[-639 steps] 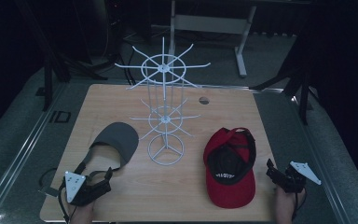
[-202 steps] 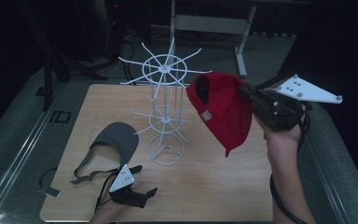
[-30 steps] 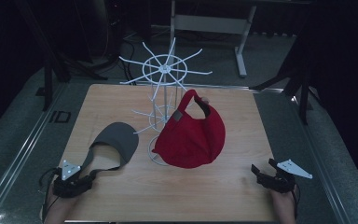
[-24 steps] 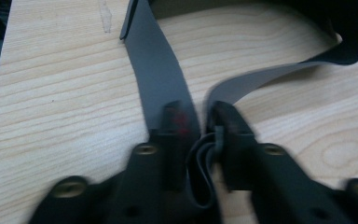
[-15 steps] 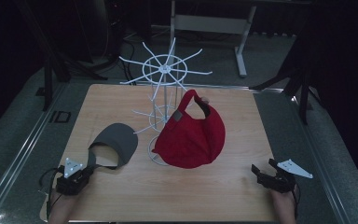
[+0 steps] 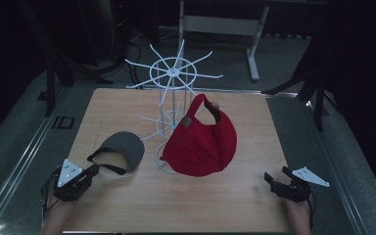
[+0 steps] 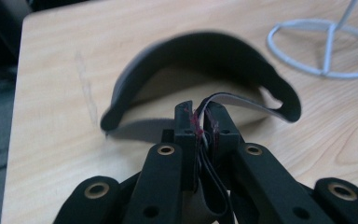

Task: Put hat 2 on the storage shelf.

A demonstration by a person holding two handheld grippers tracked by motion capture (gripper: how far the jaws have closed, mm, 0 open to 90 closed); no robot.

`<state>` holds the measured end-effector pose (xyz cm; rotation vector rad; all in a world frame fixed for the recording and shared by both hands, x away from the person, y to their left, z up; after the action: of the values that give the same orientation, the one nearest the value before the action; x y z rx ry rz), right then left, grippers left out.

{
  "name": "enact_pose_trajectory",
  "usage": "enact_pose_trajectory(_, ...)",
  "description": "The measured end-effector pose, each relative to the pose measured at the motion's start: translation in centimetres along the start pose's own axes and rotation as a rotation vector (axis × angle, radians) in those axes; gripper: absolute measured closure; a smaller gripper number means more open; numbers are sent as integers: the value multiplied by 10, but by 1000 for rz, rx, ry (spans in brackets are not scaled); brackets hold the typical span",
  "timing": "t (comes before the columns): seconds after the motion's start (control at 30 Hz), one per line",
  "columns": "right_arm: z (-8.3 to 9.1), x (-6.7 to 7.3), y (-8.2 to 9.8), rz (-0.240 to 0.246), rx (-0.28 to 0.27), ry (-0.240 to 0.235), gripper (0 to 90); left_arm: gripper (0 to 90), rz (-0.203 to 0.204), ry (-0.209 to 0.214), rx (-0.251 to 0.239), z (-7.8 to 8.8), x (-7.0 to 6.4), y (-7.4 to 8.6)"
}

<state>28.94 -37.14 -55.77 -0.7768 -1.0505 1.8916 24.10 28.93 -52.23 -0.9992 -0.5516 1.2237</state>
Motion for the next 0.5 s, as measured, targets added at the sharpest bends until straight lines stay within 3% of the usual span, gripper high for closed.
enact_pose_trajectory(0.5,2,-2,1,-11,-11,-6,147,853,-81,56,-108,14,-11,-57)
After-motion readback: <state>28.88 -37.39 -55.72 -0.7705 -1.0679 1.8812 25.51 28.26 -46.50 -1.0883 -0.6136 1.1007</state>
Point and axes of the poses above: each handheld gripper's, and its own axes: z roughly backward along the jaws, y roughly out of its underside, x roughly to its left, the point moved 1 cm from there along -z, roughly forward along the jaws, and after that the axes turned 14 degrees about z, right-handed, at the moved point
